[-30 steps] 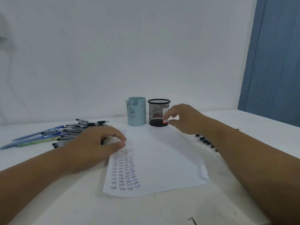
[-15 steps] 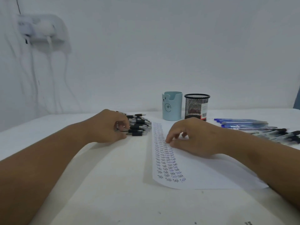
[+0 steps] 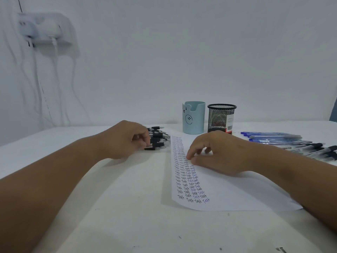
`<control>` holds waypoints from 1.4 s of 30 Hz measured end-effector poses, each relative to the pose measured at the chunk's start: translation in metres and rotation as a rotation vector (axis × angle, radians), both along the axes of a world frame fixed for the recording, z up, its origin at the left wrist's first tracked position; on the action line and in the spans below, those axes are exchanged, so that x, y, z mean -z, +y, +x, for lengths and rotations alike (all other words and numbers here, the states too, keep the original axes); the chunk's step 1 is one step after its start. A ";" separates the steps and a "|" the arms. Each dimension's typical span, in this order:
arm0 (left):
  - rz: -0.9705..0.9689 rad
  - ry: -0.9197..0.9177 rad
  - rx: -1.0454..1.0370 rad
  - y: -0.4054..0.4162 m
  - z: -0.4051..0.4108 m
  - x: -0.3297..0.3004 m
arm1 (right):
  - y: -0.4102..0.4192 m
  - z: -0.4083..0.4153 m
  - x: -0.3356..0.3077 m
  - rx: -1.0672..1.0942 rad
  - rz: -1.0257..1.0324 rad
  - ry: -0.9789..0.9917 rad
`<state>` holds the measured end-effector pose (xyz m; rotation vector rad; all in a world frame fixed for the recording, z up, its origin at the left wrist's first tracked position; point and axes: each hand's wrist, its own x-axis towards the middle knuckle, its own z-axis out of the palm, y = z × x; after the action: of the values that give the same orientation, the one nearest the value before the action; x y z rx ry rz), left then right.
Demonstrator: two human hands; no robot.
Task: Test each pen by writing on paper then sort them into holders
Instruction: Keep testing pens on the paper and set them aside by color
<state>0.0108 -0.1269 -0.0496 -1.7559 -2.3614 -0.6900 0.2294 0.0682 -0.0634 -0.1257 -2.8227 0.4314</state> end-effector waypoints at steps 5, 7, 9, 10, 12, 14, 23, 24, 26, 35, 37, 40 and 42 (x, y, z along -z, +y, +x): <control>0.434 -0.657 0.077 0.010 0.033 -0.005 | -0.001 0.001 0.001 0.010 -0.005 0.068; 0.568 -0.960 0.153 0.016 0.044 -0.006 | -0.003 0.000 0.000 0.004 -0.074 0.161; 0.640 -1.224 0.232 0.021 0.053 -0.006 | -0.004 -0.001 0.000 -0.007 -0.191 0.230; 0.646 -1.301 0.252 0.023 0.056 -0.005 | -0.005 -0.001 0.000 -0.017 -0.263 0.240; 0.649 -1.394 0.275 0.025 0.060 -0.005 | -0.008 -0.002 0.000 -0.051 -0.446 0.257; 0.660 -1.424 0.268 0.024 0.058 -0.004 | -0.011 -0.003 -0.002 -0.085 -0.689 0.335; 0.483 -0.906 0.068 0.022 0.061 0.004 | -0.011 0.004 -0.021 -0.073 -1.332 0.431; 0.494 -0.898 0.075 0.023 0.064 0.005 | -0.012 0.004 -0.022 -0.071 -1.387 0.419; 0.498 -0.867 0.082 0.025 0.066 0.007 | -0.012 0.004 -0.023 -0.073 -1.450 0.391; 0.444 -0.760 0.091 0.027 0.074 0.009 | -0.015 0.004 -0.022 -0.145 -1.440 0.213; 0.443 -0.772 0.100 0.027 0.073 0.009 | -0.015 0.002 -0.021 -0.134 -1.441 0.252; 0.421 -0.786 0.134 0.027 0.070 0.007 | -0.013 0.000 -0.021 -0.115 -1.440 0.313; 0.402 -0.779 0.143 0.026 0.068 0.007 | -0.012 0.000 -0.021 -0.101 -1.435 0.357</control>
<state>0.0784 -0.1013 -0.0568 -1.6640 -2.2252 -2.0098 0.2297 0.0563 -0.0423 -0.1515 -1.6597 2.1008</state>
